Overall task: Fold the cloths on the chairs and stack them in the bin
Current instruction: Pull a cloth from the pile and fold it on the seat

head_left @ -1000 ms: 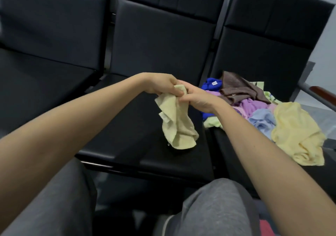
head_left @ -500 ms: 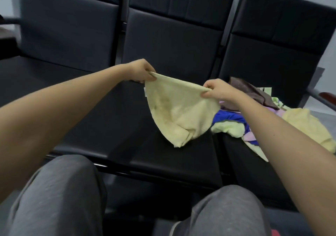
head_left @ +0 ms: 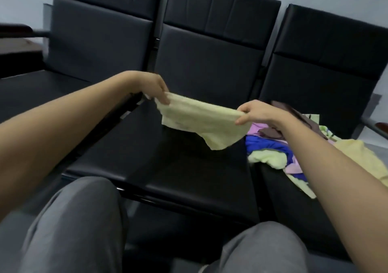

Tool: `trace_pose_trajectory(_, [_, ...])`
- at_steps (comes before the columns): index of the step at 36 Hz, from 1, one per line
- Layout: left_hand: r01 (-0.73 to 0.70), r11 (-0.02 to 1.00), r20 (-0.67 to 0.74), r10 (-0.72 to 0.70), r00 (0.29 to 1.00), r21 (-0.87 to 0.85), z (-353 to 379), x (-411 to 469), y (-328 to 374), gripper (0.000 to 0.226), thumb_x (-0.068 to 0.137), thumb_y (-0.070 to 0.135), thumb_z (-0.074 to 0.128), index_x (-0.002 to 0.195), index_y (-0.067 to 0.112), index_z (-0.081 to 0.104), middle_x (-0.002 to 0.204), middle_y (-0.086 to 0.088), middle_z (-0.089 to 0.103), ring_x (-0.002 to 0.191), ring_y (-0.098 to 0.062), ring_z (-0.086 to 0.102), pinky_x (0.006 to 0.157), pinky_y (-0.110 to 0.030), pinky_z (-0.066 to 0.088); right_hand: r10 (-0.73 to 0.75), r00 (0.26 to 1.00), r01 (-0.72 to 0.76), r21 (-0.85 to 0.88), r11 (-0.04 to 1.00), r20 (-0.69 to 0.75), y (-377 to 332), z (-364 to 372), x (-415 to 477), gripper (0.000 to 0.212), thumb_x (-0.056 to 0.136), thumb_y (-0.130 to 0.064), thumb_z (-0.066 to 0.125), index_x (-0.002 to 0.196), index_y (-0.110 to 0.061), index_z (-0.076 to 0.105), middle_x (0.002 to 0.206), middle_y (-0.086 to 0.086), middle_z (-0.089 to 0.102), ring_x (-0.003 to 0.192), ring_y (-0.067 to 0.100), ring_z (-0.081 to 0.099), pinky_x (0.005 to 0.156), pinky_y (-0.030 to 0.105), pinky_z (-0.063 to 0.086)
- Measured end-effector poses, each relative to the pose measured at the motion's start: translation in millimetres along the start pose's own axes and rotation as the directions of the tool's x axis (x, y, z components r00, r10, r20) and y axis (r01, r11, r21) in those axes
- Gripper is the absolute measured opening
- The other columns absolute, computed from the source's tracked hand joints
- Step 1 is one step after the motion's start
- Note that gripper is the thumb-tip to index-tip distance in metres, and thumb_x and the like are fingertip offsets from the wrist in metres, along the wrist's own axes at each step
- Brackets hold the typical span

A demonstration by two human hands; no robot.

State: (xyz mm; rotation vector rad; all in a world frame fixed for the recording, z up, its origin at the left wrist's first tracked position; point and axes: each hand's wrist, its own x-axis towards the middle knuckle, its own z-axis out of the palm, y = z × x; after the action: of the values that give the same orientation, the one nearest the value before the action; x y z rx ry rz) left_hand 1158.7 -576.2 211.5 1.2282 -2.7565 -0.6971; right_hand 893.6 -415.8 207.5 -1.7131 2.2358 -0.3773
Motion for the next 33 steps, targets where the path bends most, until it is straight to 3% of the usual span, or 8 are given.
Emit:
trace_pose_trajectory(4, [0.054,0.99,0.501,-0.111,0.858,0.127,18.2,-10.9,-6.2,0.005,0.09,0.015,0.063,0.09,0.02,0.064,0.093,0.01,0.065,0.084,-0.001,0.06,0.073,-0.017,0.049,-0.008,0.895,-0.064,0.145,0.987,0.445,7.1,21.2,-12.1,0.005,0.087,-0.01,0.063,0.089,-0.013,0.067,0.08,-0.007,0.067,0.077,0.007,0.061,0.07,0.018,0.047])
trace_pose_trajectory(10, [0.122,0.948,0.609,-0.285,0.74,0.295,63.7,-7.3,-19.0,0.009,0.092,0.015,0.06,0.099,0.02,0.063,0.102,0.009,0.064,0.092,-0.006,0.059,0.084,-0.019,0.048,0.027,0.725,-0.163,0.134,0.977,0.688,19.8,80.1,1.8,0.018,0.089,0.0,0.058,0.103,-0.01,0.064,0.094,-0.002,0.069,0.089,0.009,0.065,0.088,0.025,0.05])
trace_pose_trajectory(14, [0.294,0.905,0.442,-0.409,0.798,0.307,102.1,1.4,-37.8,0.032,0.091,0.019,0.058,0.122,0.011,0.056,0.097,0.001,0.062,0.094,-0.014,0.058,0.072,-0.022,0.048,0.065,0.882,-0.189,0.223,0.956,0.467,30.3,118.0,11.6,0.011,0.089,-0.006,0.06,0.096,-0.013,0.064,0.092,0.0,0.062,0.088,0.014,0.058,0.08,0.027,0.049])
trace_pose_trajectory(17, [0.43,0.87,0.297,-0.488,0.821,0.24,125.6,3.8,-44.7,0.019,0.084,0.026,0.06,0.096,0.012,0.056,0.082,-0.002,0.054,0.072,-0.015,0.054,0.062,-0.026,0.046,0.145,0.976,-0.194,0.346,0.918,0.16,30.5,141.7,16.3,0.012,0.088,-0.011,0.061,0.1,-0.011,0.065,0.087,-0.002,0.058,0.078,0.009,0.053,0.062,0.017,0.043])
trace_pose_trajectory(20, [0.456,0.874,0.206,-0.483,0.851,0.166,135.8,5.3,-50.7,0.02,0.079,0.029,0.061,0.076,0.011,0.053,0.076,-0.005,0.052,0.061,-0.018,0.049,0.051,-0.024,0.04,0.235,0.969,-0.17,0.483,0.859,-0.076,35.0,169.5,22.1,0.008,0.087,-0.012,0.062,0.094,-0.015,0.065,0.089,-0.002,0.059,0.084,0.012,0.054,0.064,0.022,0.042])
trace_pose_trajectory(25, [0.458,0.884,0.178,-0.468,0.865,0.098,137.3,4.5,-57.3,0.021,0.09,0.027,0.05,0.077,0.01,0.054,0.071,-0.006,0.048,0.059,-0.019,0.045,0.052,-0.025,0.037,0.246,0.916,-0.035,0.546,0.837,-0.318,33.7,187.1,28.8,0.004,0.089,-0.017,0.058,0.091,-0.019,0.061,0.089,-0.004,0.059,0.09,0.017,0.056,0.081,0.033,0.046])
trace_pose_trajectory(30, [0.485,0.874,0.206,-0.473,0.857,-0.007,133.8,4.9,-66.1,0.027,0.096,0.025,0.038,0.102,0.008,0.058,0.073,-0.004,0.049,0.057,-0.015,0.046,0.047,-0.021,0.038,0.237,0.913,-0.053,0.481,0.875,-0.332,26.8,187.9,33.6,0.009,0.092,-0.019,0.048,0.091,-0.021,0.057,0.085,-0.009,0.056,0.086,0.016,0.054,0.075,0.033,0.044])
trace_pose_trajectory(33, [0.499,0.866,0.195,-0.484,0.853,-0.033,135.1,5.2,-66.5,0.024,0.096,0.023,0.038,0.096,0.008,0.056,0.068,-0.004,0.049,0.055,-0.015,0.046,0.048,-0.021,0.039,0.246,0.917,-0.119,0.375,0.919,-0.313,25.2,193.3,32.0,0.015,0.093,-0.019,0.043,0.096,-0.019,0.058,0.088,-0.007,0.057,0.083,0.017,0.053,0.069,0.032,0.041])
